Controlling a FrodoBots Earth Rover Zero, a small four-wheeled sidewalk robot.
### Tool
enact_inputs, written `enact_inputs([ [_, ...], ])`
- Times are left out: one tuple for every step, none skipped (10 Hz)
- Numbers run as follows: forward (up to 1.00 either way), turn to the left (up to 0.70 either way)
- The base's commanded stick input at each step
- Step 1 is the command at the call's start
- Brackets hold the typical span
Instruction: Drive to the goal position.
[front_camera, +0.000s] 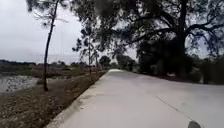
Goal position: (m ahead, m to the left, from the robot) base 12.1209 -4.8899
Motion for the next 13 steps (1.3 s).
enact_inputs([
  [1.0,-0.38],
  [1.0,-0.19],
  [1.0,0.0],
  [1.0,0.0],
  [1.0,0.0],
  [1.0,0.0],
  [1.0,0.0],
  [1.0,0.0],
  [1.0,0.0],
  [1.0,0.0],
  [1.0,0.0],
  [1.0,0.0],
  [1.0,0.0],
])
